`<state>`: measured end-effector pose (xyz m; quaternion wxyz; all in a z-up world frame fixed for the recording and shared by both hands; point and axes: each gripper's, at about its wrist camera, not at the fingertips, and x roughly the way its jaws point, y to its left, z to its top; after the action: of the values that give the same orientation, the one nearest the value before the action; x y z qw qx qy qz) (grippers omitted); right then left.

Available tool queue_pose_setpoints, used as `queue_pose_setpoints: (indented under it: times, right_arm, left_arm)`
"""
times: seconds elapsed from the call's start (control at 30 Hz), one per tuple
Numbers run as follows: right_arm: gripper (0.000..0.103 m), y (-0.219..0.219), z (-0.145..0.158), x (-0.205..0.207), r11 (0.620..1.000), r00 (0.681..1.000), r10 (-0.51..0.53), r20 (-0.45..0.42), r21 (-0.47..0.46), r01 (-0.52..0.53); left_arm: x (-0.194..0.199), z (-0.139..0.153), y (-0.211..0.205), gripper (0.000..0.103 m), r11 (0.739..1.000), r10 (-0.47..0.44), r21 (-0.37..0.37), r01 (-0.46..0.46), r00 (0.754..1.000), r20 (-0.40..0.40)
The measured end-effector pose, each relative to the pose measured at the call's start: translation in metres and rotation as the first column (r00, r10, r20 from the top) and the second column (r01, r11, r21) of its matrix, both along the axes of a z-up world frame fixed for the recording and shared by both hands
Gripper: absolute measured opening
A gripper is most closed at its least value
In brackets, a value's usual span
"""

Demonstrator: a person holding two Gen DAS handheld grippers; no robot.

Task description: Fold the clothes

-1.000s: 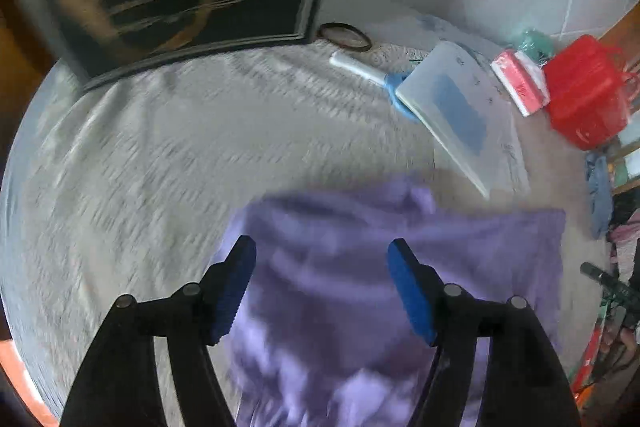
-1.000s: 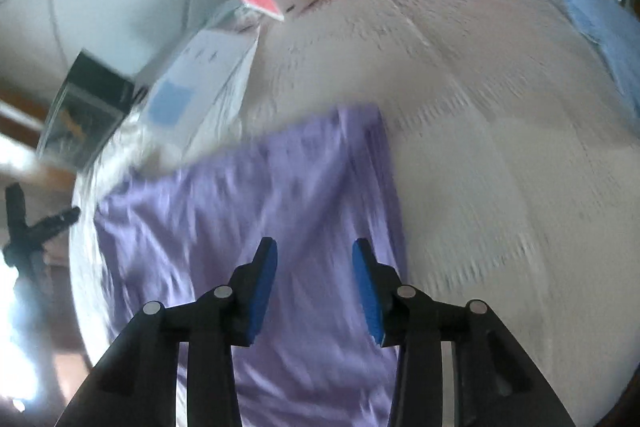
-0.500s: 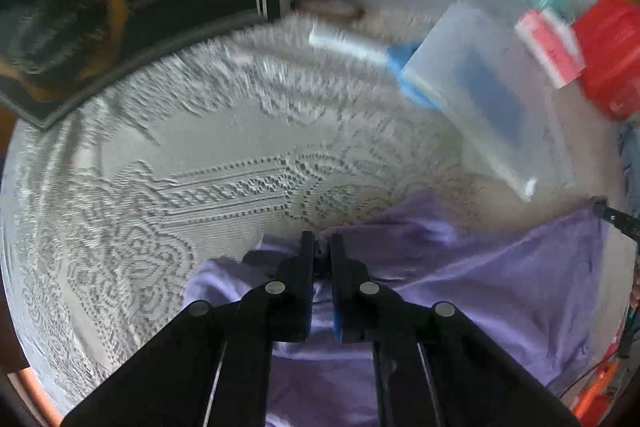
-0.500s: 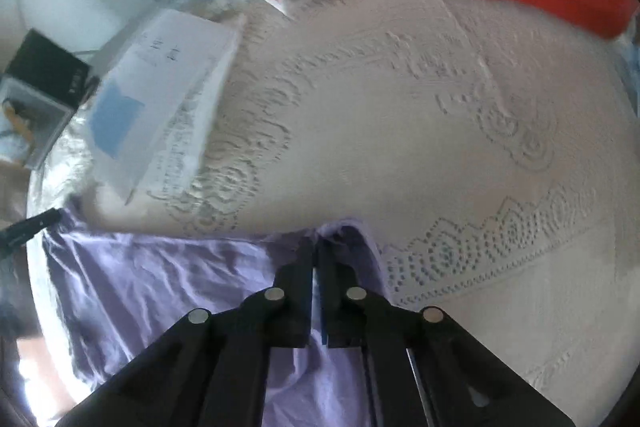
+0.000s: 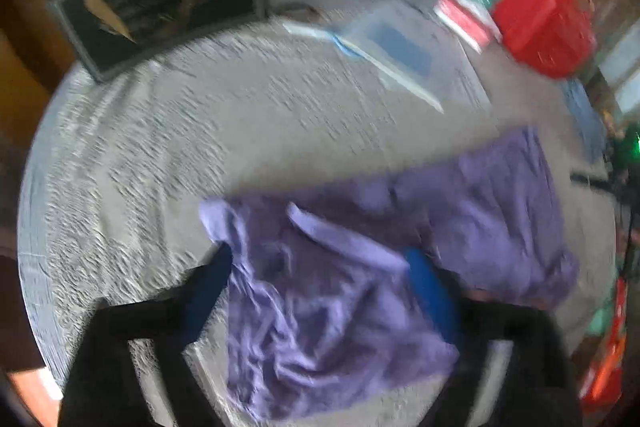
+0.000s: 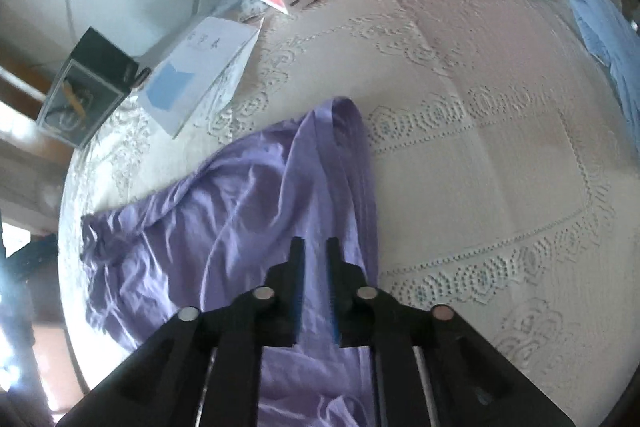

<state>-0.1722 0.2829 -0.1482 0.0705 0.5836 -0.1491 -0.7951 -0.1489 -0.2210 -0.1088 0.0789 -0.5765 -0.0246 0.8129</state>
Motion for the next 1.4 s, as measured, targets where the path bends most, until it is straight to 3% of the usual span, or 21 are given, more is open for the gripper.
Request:
queue_pose_setpoints:
  times: [0.07, 0.13, 0.23, 0.3, 0.33, 0.37, 0.43, 0.47, 0.53, 0.6, 0.63, 0.67, 0.77, 0.87, 0.97, 1.07, 1.17, 1.23, 1.27, 1.4]
  right_arm:
    - [0.016, 0.000, -0.001, -0.009, 1.000, 1.000, -0.030, 0.005, -0.010, 0.030]
    - [0.016, 0.001, -0.002, -0.020, 0.999, 0.999, -0.048, 0.012, -0.019, 0.048]
    - [0.018, 0.001, -0.003, -0.039, 0.997, 0.997, -0.077, 0.015, -0.016, 0.078]
    - [0.031, 0.002, -0.003, -0.052, 0.995, 0.994, -0.104, 0.017, 0.000, 0.104]
    - [0.042, 0.002, -0.005, -0.060, 0.993, 0.992, -0.121, 0.020, 0.012, 0.121]
    - [0.047, 0.002, -0.009, -0.068, 0.991, 0.991, -0.133, 0.028, 0.022, 0.133]
    - [0.047, 0.000, -0.018, -0.083, 0.987, 0.987, -0.155, 0.038, 0.040, 0.154]
    - [0.047, -0.002, -0.022, -0.090, 0.986, 0.986, -0.162, 0.042, 0.048, 0.160]
    - [0.047, -0.010, -0.035, -0.105, 0.987, 0.986, -0.154, 0.060, 0.059, 0.151]
    - [0.035, -0.017, -0.046, -0.118, 0.987, 0.987, -0.145, 0.075, 0.073, 0.140]
    - [0.019, -0.021, -0.044, -0.122, 0.987, 0.989, -0.131, 0.066, 0.098, 0.124]
    - [0.004, -0.024, -0.041, -0.125, 0.987, 0.992, -0.117, 0.056, 0.118, 0.110]
    - [0.003, -0.016, -0.006, -0.112, 0.993, 0.995, -0.092, -0.046, 0.071, 0.095]
    - [0.003, 0.000, 0.032, -0.072, 0.997, 0.985, -0.068, -0.155, 0.012, 0.071]
    - [0.003, 0.019, 0.044, -0.015, 0.998, 0.980, -0.056, -0.192, -0.045, 0.048]
    - [0.007, 0.028, 0.034, 0.021, 0.999, 0.991, -0.032, -0.132, -0.042, 0.027]
    - [0.011, 0.040, 0.016, 0.048, 0.998, 0.998, -0.061, -0.026, -0.007, 0.061]
    - [0.011, 0.048, 0.014, 0.057, 0.996, 0.996, -0.091, -0.005, -0.004, 0.091]
    - [0.013, 0.051, 0.014, 0.060, 0.994, 0.994, -0.105, 0.003, -0.003, 0.105]
    - [0.026, 0.052, 0.019, 0.052, 0.990, 0.990, -0.141, -0.004, 0.006, 0.141]
  left_arm:
    - [-0.018, -0.011, 0.000, 0.091, 0.999, 0.033, -0.025, -0.033, 0.999, 0.021]
    - [-0.029, -0.025, 0.005, 0.077, 0.999, 0.037, -0.037, -0.035, 0.998, 0.057]
    - [-0.036, -0.042, 0.011, 0.077, 0.999, 0.032, -0.029, -0.030, 0.994, 0.101]
    - [-0.038, -0.057, 0.016, 0.077, 0.999, 0.029, -0.037, -0.024, 0.990, 0.135]
    - [-0.040, -0.065, 0.018, 0.074, 0.999, 0.027, -0.041, -0.021, 0.988, 0.153]
    - [-0.041, -0.073, 0.021, 0.068, 0.999, 0.026, -0.045, -0.018, 0.985, 0.171]
    - [-0.042, -0.084, 0.023, 0.042, 0.997, 0.022, -0.070, -0.009, 0.982, 0.187]
    - [-0.042, -0.090, 0.024, 0.042, 0.996, 0.020, -0.084, -0.004, 0.981, 0.194]
    - [-0.044, -0.089, 0.024, 0.013, 0.995, 0.027, -0.098, -0.009, 0.982, 0.189]
    - [-0.047, -0.086, 0.023, 0.007, 0.994, 0.040, -0.107, -0.021, 0.983, 0.178]
    - [-0.047, -0.081, 0.020, 0.005, 0.993, 0.053, -0.110, -0.036, 0.986, 0.159]
    - [-0.047, -0.074, 0.017, 0.005, 0.992, 0.068, -0.113, -0.052, 0.988, 0.138]
    - [-0.028, -0.029, 0.002, 0.005, 0.994, 0.095, -0.063, -0.094, 0.995, 0.014]
    - [0.005, 0.005, -0.006, 0.005, 0.996, 0.079, -0.032, -0.081, 0.995, -0.067]
    - [0.043, 0.010, -0.001, 0.005, 1.000, 0.012, -0.023, -0.013, 0.998, -0.068]
    - [0.069, -0.004, 0.006, 0.008, 0.998, -0.048, -0.048, 0.048, 0.999, 0.007]
    - [0.078, -0.011, 0.000, 0.036, 0.998, -0.038, -0.043, 0.040, 0.998, 0.050]
    - [0.071, -0.008, -0.011, 0.078, 0.999, 0.008, -0.034, -0.007, 0.999, 0.032]
    - [0.061, -0.010, -0.016, 0.083, 0.999, 0.037, -0.041, -0.036, 0.999, 0.024]
    - [0.023, -0.024, -0.032, 0.083, 0.988, 0.132, -0.080, -0.130, 0.991, 0.022]
